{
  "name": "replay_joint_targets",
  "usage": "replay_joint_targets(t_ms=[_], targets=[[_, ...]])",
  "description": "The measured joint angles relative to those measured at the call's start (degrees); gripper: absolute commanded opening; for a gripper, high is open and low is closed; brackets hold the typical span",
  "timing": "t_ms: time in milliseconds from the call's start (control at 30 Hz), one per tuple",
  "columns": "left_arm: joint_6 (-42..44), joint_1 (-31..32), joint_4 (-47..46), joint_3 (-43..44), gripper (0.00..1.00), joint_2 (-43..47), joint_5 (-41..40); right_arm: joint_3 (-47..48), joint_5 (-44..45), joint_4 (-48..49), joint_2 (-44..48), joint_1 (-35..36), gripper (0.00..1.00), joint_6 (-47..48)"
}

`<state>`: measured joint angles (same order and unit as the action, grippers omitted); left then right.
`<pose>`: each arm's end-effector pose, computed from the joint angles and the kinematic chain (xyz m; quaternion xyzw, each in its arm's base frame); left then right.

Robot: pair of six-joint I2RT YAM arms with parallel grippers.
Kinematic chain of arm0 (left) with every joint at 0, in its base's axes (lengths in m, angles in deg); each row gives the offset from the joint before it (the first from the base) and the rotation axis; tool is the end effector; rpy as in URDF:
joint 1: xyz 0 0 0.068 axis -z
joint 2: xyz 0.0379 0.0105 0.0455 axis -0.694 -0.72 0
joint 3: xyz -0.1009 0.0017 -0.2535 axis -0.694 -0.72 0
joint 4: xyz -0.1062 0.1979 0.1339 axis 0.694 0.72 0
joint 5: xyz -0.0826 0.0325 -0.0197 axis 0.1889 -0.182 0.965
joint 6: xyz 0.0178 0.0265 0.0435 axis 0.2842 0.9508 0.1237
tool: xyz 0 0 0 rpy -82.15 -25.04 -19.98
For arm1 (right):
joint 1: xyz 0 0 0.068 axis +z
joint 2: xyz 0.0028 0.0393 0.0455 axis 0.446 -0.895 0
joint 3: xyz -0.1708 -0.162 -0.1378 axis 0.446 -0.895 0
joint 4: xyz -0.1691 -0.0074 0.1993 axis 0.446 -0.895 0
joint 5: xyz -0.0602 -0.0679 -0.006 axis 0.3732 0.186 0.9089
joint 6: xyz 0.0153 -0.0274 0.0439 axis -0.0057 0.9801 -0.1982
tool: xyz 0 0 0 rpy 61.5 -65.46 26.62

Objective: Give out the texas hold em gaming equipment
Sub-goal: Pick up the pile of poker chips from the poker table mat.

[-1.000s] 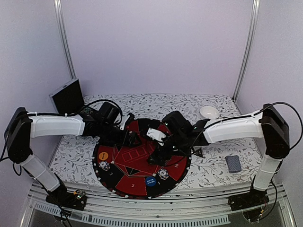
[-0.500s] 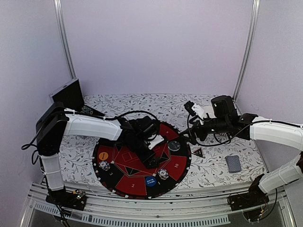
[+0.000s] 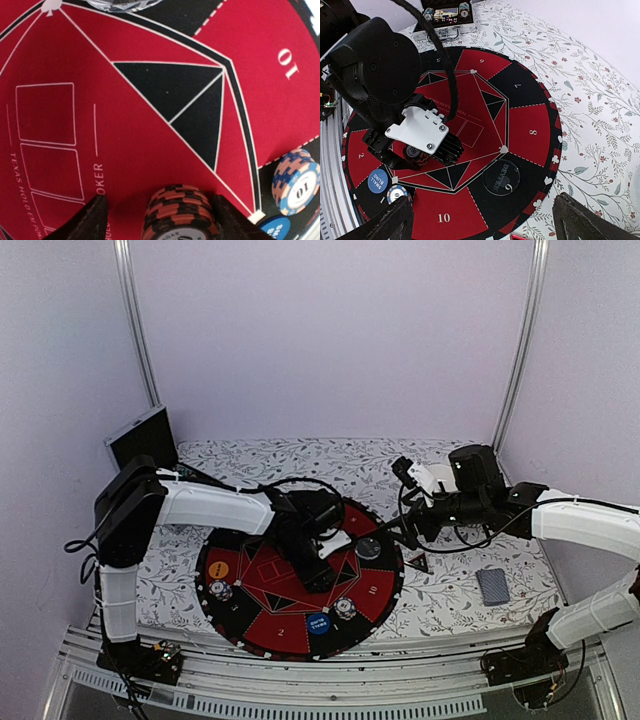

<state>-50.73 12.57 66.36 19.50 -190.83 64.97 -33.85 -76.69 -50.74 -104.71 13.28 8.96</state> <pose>0.2212 -0.3380 0.1438 0.4757 0.8665 -0.0935 0.1186 0.2106 0.1873 0.2587 -0.4163 0.7722 0.2358 0.4181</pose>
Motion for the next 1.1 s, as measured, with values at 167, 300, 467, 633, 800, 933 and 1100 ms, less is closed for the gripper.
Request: replay_joint_targets(t_ms=[167,300,467,633,800,933,1100], targets=[[1.3,0.6,0.7,0.0,0.62,0.0,-0.5,0.0,0.0,0.0,0.0,0.0,0.99,0.2],[1.9,1.7,1.1,0.0,0.49,0.0,-1.4,0.0,0.1,0.0,0.0,0.0,0.99,0.2],[2.0,2.3,1.3,0.0,0.32,0.0,-1.3,0.0,0.2,0.0,0.0,0.0,0.99,0.2],[2.4,2.3,1.3,0.0,0.08,0.1,-1.0,0.0,0.5,0.0,0.0,0.0,0.99,0.2],[2.4,2.3,1.3,0.0,0.00,0.1,-1.1,0.0,1.1,0.0,0.0,0.0,0.99,0.3],[1.8,2.3,1.2,-0.3,0.00,0.4,-1.8,0.0,1.3,0.0,0.0,-0.1,0.99,0.4],[-1.5,1.2,2.3,-2.3,0.00,2.3,-2.5,0.0,1.4,0.0,0.0,-0.1,0.99,0.4]])
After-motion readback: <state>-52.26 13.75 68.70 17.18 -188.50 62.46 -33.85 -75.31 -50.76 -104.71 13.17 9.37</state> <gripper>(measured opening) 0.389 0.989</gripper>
